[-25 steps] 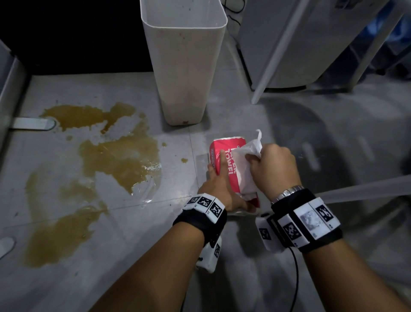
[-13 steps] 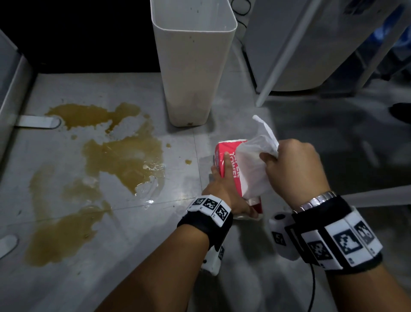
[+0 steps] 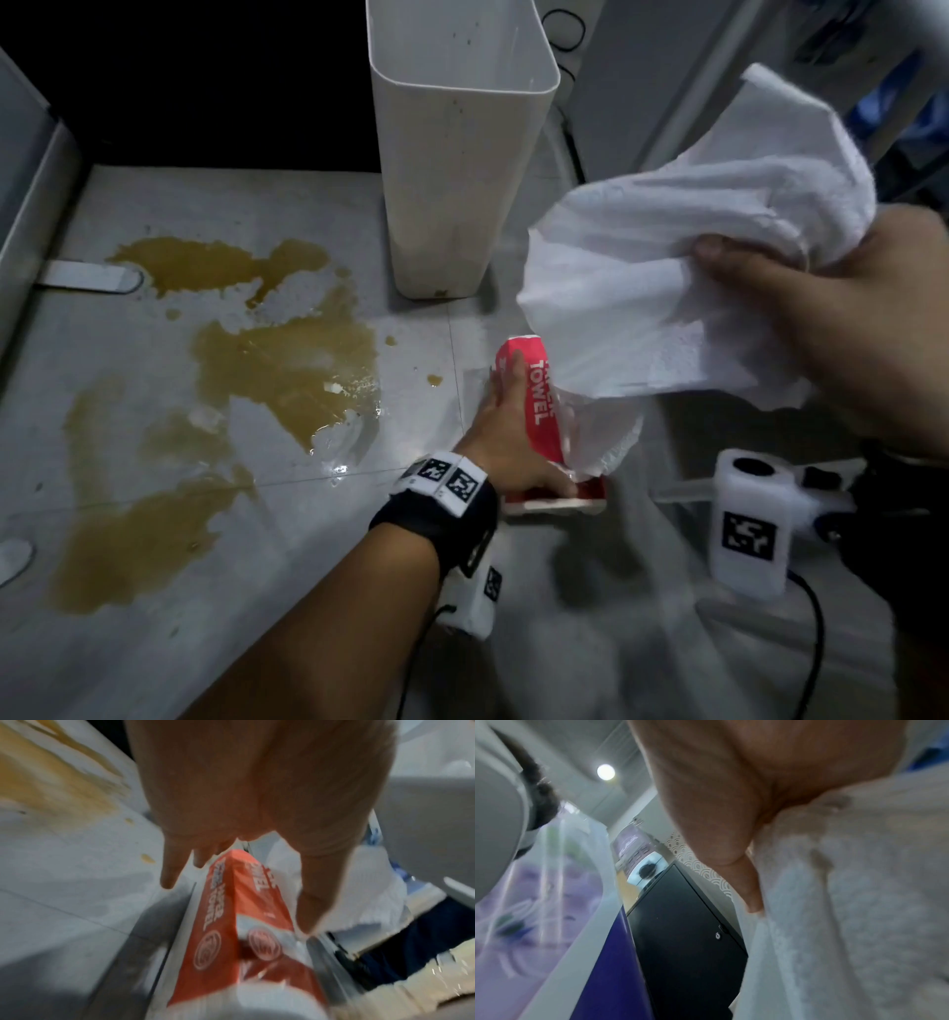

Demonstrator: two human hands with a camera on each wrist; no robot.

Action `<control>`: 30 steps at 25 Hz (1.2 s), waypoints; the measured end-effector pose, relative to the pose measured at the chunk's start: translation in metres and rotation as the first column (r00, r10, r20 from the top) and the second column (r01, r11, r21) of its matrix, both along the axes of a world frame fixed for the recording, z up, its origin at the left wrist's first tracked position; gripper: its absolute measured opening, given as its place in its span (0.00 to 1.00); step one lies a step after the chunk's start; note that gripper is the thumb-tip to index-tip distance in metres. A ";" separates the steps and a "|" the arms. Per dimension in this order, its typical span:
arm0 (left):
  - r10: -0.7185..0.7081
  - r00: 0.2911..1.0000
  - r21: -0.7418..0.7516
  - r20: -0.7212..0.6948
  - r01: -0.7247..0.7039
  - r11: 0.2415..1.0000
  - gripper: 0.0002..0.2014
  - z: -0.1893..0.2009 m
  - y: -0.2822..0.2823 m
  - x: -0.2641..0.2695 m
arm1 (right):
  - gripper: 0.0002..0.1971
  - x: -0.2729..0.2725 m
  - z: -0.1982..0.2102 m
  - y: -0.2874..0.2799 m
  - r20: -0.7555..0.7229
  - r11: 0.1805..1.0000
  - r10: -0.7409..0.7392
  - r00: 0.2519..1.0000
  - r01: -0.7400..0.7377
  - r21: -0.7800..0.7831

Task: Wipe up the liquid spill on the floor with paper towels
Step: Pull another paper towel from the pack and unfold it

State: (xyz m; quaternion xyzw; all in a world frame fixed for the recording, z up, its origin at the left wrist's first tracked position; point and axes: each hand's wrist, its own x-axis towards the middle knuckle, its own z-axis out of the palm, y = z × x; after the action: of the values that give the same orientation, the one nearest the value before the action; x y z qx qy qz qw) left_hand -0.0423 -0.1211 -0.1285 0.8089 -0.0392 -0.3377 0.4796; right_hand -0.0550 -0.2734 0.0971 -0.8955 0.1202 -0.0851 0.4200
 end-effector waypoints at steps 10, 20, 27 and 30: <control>0.283 0.740 -0.575 -0.610 -0.659 0.485 0.42 0.083 0.152 -0.007 | 0.13 0.014 -0.110 0.062 -0.276 0.738 0.331 0.902 -0.065 0.672; 0.361 0.905 -0.227 -0.225 -0.409 0.884 0.15 0.079 0.230 -0.029 | 0.12 0.034 -0.147 0.144 -0.472 0.620 0.782 0.407 -0.436 0.652; 0.784 0.541 -0.252 -0.303 -0.839 0.481 0.19 0.049 0.255 -0.075 | 0.38 -0.005 -0.199 0.148 -0.456 0.535 0.695 0.555 0.025 0.845; 0.826 0.469 -0.255 -0.314 -0.879 0.402 0.19 0.038 0.257 -0.088 | 0.35 -0.020 -0.201 0.162 -0.408 0.480 0.757 0.510 -0.010 0.877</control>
State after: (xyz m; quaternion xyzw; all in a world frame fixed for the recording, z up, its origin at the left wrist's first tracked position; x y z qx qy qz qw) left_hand -0.1308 0.1362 -0.0905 0.5785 0.3477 -0.0847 0.7330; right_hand -0.0749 -0.1112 -0.1039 -0.5520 0.0758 0.4761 0.6803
